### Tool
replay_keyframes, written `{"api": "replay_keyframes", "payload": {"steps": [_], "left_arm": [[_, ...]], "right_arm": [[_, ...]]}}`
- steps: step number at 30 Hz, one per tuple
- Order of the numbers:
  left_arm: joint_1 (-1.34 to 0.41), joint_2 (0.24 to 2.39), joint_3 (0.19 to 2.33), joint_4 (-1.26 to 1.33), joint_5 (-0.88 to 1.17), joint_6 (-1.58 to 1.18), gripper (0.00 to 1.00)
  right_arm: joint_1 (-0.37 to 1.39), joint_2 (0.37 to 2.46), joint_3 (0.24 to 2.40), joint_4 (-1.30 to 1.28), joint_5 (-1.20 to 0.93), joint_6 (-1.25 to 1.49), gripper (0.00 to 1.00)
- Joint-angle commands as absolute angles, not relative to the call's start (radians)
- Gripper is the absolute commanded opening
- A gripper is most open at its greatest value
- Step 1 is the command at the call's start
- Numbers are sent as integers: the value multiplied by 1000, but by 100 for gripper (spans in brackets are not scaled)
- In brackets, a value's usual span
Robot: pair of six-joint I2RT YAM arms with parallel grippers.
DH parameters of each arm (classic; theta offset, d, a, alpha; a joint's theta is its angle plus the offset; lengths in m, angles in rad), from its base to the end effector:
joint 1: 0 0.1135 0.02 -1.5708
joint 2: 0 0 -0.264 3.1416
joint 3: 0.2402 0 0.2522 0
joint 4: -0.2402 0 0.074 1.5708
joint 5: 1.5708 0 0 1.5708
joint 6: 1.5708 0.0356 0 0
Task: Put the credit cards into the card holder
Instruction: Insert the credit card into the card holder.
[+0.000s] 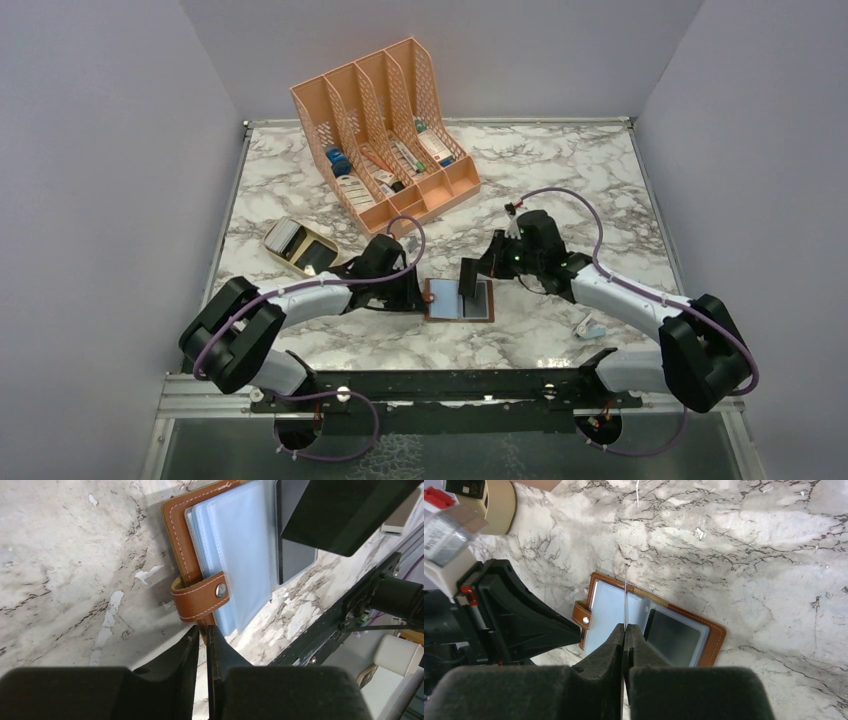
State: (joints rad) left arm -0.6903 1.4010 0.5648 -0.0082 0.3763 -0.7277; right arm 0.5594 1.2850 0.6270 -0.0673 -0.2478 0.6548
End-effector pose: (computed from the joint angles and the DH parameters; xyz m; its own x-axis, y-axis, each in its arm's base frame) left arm 0.1885 -0.1726 0.1521 -0.9495 -0.0181 -0.3132 0.1993 0.7360 -0.6469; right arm 0.2134 0.1439 0.1925 -0.8540 0.1619 -0.4944 -0.1890 0.7889 0.5848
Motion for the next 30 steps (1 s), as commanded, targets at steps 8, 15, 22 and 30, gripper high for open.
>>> {"api": "replay_keyframes", "payload": {"steps": [8,15,22,30], "left_arm": [[-713,1460,541,40,333,-724,11],[-718,1478,533,40,313,-724,12],[-721,1488,535,39,314,-720,12],[-721,1480,538,5,294,-708,12]], "right_arm": [[525,1329,583,32,-343,635,1],[518,1354,551,77,-372,653,1],[509,1333,532,100,-406,675,1],[501,1291,550,46,-382,660,1]]}}
